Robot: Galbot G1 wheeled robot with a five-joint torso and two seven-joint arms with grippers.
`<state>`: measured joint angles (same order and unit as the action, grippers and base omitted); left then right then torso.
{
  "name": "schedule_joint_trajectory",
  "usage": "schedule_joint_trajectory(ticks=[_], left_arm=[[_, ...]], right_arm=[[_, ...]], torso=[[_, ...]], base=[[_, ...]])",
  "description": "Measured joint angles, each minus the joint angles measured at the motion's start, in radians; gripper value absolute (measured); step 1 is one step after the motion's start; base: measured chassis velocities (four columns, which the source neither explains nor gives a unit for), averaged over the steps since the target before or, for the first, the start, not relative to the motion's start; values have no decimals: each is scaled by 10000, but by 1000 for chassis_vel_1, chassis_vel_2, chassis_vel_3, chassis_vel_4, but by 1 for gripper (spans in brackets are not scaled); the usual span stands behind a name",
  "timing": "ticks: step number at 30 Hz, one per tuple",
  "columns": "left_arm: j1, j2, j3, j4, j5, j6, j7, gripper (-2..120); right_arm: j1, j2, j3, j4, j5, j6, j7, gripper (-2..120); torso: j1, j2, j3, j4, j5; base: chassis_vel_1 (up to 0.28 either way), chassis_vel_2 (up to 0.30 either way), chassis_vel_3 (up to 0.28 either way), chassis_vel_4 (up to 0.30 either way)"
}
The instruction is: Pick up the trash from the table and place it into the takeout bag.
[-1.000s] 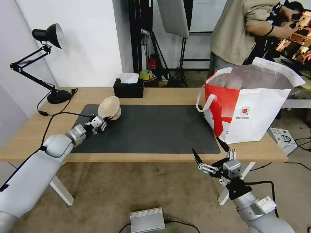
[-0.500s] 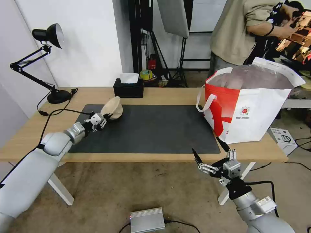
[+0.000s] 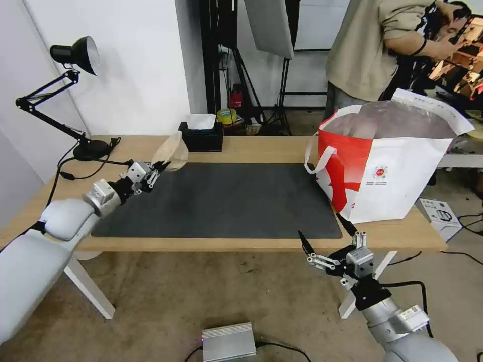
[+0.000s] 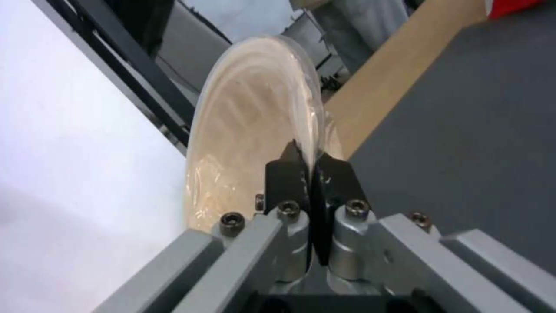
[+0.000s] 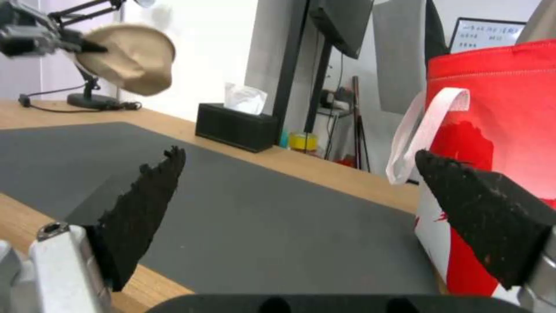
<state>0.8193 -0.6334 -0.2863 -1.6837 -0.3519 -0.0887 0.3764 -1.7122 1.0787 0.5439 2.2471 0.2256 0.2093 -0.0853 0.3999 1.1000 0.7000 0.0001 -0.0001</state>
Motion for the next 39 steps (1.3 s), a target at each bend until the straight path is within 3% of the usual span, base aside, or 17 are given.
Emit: schedule_joint_trajectory(ticks=[8, 16, 28, 37, 39], left_arm=[[273, 1225, -548, -1456, -910, 258, -189, 0], [-101, 1882, -600, -2504, -1499, 453, -457, 0], [642, 2207, -1601, -3554, -1820, 509, -1079, 0], [651, 2257, -1434, -3713, -1927, 471, -1486, 0], [238, 2106, -897, -3573, -1880, 455, -1567, 0]], right_arm=[[0, -1, 0, 0, 0, 0, 0, 100], [0, 0, 0, 0, 1, 0, 0, 100], [0, 0, 0, 0, 0, 0, 0, 100], [0, 0, 1, 0, 0, 0, 0, 100], [0, 0, 0, 0, 0, 0, 0, 100]], torso=[[0, 0, 0, 0, 0], [1, 0, -1, -1, 2], [0, 1, -1, -1, 0], [0, 0, -1, 0, 2], [-1, 0, -1, 1, 1]], base=[[0, 0, 0, 0], [0, 0, 0, 0], [0, 0, 0, 0], [0, 0, 0, 0], [0, 0, 0, 0]])
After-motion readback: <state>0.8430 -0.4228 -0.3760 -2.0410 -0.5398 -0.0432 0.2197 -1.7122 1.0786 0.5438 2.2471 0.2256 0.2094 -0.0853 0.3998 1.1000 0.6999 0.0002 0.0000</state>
